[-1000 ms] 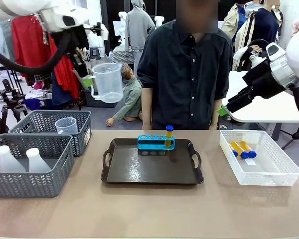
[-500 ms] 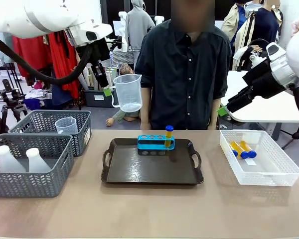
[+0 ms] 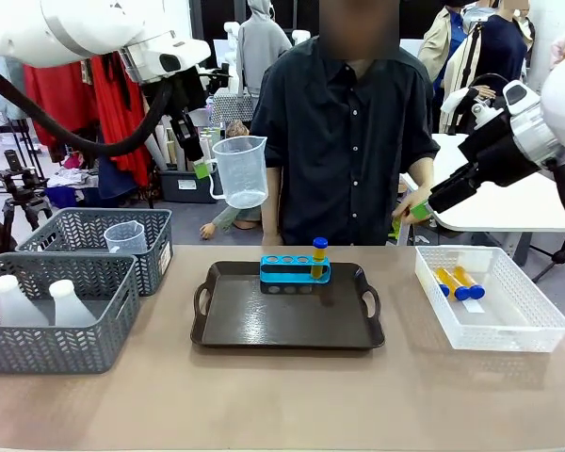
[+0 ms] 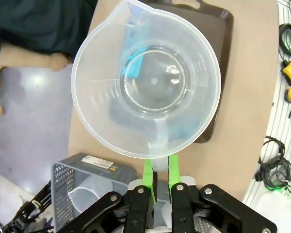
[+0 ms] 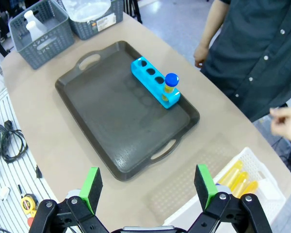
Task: Prepare the laboratory tools.
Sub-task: Pick up one Large Measuring Cup and place it on the Handle tray.
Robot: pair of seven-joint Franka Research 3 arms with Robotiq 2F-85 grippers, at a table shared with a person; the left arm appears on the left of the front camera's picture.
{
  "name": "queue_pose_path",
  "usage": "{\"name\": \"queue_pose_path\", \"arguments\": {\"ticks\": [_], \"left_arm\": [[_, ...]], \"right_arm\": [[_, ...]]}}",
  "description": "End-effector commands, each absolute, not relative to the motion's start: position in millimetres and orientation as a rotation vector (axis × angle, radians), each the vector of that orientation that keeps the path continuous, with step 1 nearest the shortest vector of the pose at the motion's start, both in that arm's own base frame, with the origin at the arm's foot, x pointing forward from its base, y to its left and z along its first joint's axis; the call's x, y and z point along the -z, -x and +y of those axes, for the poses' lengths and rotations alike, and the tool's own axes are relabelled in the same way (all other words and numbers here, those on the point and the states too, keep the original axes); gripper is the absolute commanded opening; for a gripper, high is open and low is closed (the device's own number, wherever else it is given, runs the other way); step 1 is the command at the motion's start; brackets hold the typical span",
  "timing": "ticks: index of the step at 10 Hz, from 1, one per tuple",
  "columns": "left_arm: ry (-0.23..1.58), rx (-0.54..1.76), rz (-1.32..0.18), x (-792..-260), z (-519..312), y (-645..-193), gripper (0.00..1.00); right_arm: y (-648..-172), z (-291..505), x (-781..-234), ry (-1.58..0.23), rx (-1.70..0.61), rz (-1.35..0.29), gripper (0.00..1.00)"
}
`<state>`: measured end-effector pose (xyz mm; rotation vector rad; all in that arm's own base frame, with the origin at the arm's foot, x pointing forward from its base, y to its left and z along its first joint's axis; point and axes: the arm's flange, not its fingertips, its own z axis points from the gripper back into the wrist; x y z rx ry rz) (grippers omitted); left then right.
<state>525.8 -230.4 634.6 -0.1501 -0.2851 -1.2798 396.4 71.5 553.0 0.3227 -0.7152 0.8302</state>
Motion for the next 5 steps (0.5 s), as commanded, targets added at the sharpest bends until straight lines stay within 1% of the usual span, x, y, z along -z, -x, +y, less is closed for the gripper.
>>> {"name": "queue_pose_path", "arguments": {"ticks": [1, 3, 5], "left_arm": [[0.084, 1.342, -0.179, -619, -252, -532, 0.00], [0.097, 1.450, -0.080, -590, -296, -545, 0.00], [0.100, 1.550, -0.036, -555, -342, -552, 0.00]], "right_arm": [[-397, 71, -553, -0.351, -0.831, -0.723, 1.00], [-397, 71, -553, -0.351, -0.831, -0.723, 1.00], [-397, 71, -553, -0.351, -0.831, -0.723, 1.00]]}}
